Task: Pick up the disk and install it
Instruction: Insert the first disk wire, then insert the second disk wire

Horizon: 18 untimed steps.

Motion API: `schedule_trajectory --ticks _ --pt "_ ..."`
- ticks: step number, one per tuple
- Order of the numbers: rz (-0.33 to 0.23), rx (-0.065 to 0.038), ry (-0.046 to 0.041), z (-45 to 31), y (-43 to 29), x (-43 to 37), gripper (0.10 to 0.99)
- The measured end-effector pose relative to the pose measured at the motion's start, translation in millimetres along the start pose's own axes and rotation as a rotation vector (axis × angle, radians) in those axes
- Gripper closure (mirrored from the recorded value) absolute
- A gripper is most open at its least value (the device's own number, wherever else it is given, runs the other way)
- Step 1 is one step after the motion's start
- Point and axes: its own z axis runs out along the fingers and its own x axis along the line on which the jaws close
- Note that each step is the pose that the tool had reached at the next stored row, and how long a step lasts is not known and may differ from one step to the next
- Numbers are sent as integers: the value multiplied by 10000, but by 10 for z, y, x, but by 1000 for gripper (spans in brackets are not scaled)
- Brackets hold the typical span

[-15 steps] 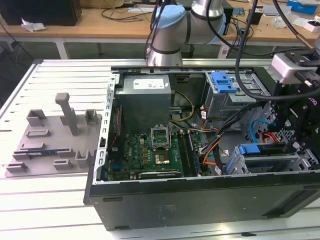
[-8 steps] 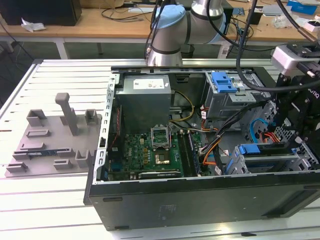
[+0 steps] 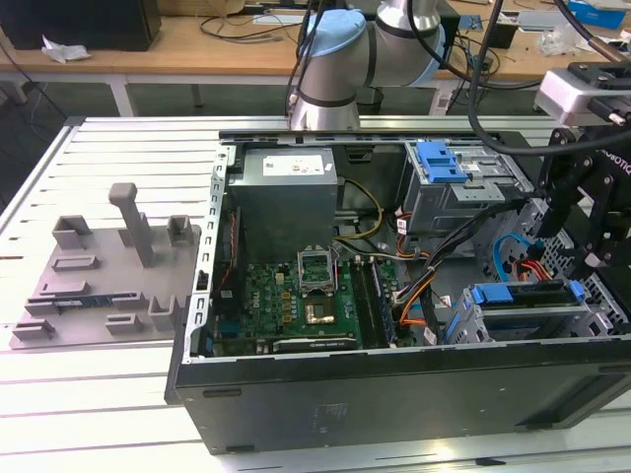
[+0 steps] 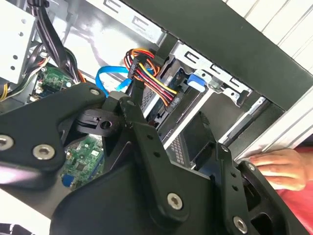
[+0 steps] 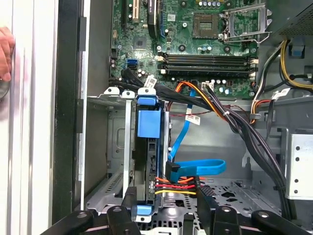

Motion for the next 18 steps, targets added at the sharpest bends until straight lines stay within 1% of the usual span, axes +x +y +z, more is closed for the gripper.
schedule_trajectory --ticks 14,15,16,18 --pt "1 0 7 0 0 0 482" --pt "1 -2 36 0 0 -8 482" --pt "1 -4 98 -2 -1 -26 482" --pt "2 -12 261 -6 -3 -100 482"
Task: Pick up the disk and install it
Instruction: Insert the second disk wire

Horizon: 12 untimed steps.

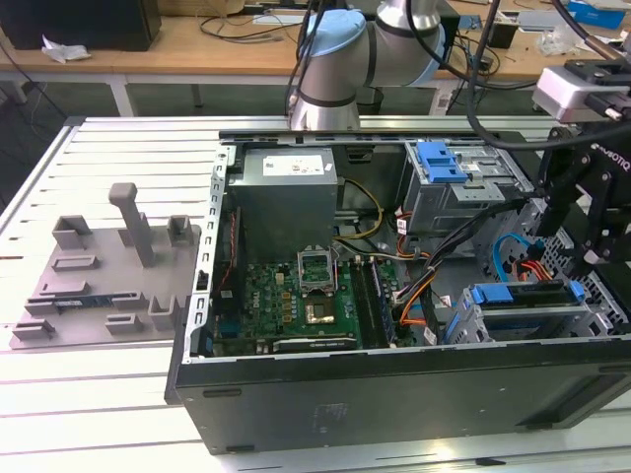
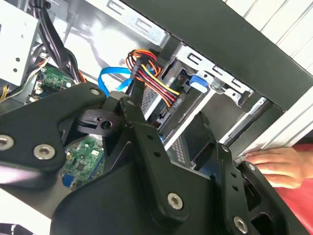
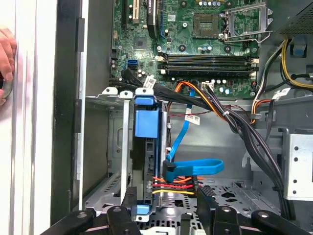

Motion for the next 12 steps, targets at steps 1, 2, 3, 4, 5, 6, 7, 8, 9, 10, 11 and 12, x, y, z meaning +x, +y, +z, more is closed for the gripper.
schedule_trajectory --ticks 1,2,3,4,5,6,7,8,9,10,11,12 --pt "1 -3 58 -3 -1 -24 482" --pt "1 -11 140 -6 -2 -54 482" --pt "1 -21 210 -7 -2 -77 482" --pt "-3 -85 422 -12 -4 -126 482" --pt "-10 -183 639 -15 -5 -164 482" --pt "-14 -251 786 -17 -6 -183 482" --pt "-16 -280 843 -18 -6 -189 498" --pt "-17 -304 887 -18 -6 -195 565" --pt "-20 -345 961 -19 -6 -203 631" --pt "-23 -363 995 -19 -6 -207 631" --pt "-24 -383 1033 -20 -7 -213 694" --pt "-26 -404 1074 -20 -7 -219 694"
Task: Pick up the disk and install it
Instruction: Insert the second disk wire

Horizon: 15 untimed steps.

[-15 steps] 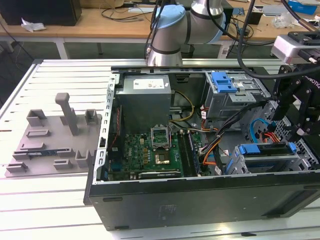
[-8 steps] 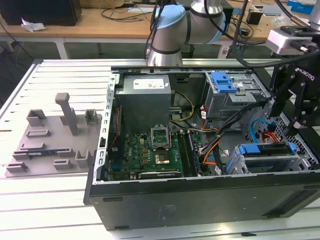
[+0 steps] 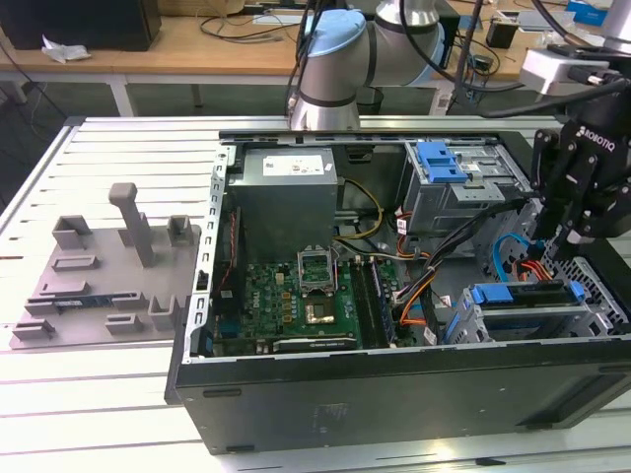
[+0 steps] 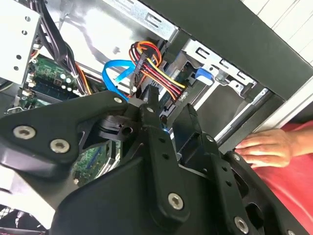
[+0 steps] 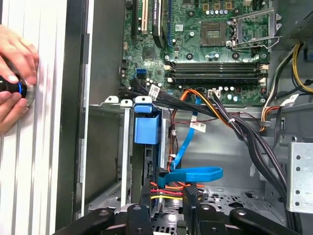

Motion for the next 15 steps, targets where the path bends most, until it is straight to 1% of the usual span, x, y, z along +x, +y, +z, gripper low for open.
schedule_trajectory --ticks 3,5,8,9,12,15 --pt "-7 -72 127 -4 0 -15 694" --pt "-12 -132 245 -8 0 -28 694" --pt "-12 -168 361 -12 0 -49 694" --pt "-9 -176 419 -15 1 -63 694" --pt "-7 -182 499 -19 12 -84 694" --pt "-2 -184 526 -18 52 -92 694"
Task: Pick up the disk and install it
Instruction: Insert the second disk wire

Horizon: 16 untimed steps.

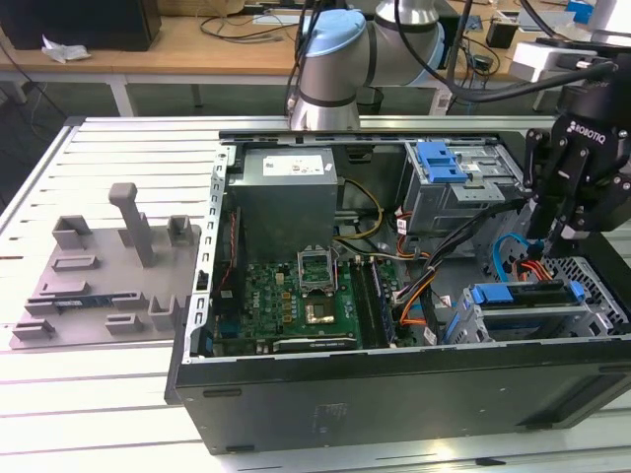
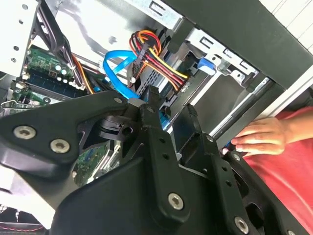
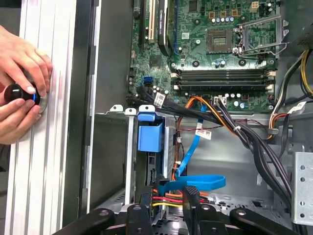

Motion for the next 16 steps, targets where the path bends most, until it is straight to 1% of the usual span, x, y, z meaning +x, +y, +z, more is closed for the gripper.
schedule_trajectory --ticks 3,5,6,9,11,16 --pt "64 -17 11 0 11 -1 694" --pt "240 -63 4 1 13 -1 694" --pt "394 -104 6 1 12 -1 694" --pt "663 -181 38 0 12 0 694" --pt "738 -201 50 1 12 0 694" --pt "847 -229 44 8 12 0 694"
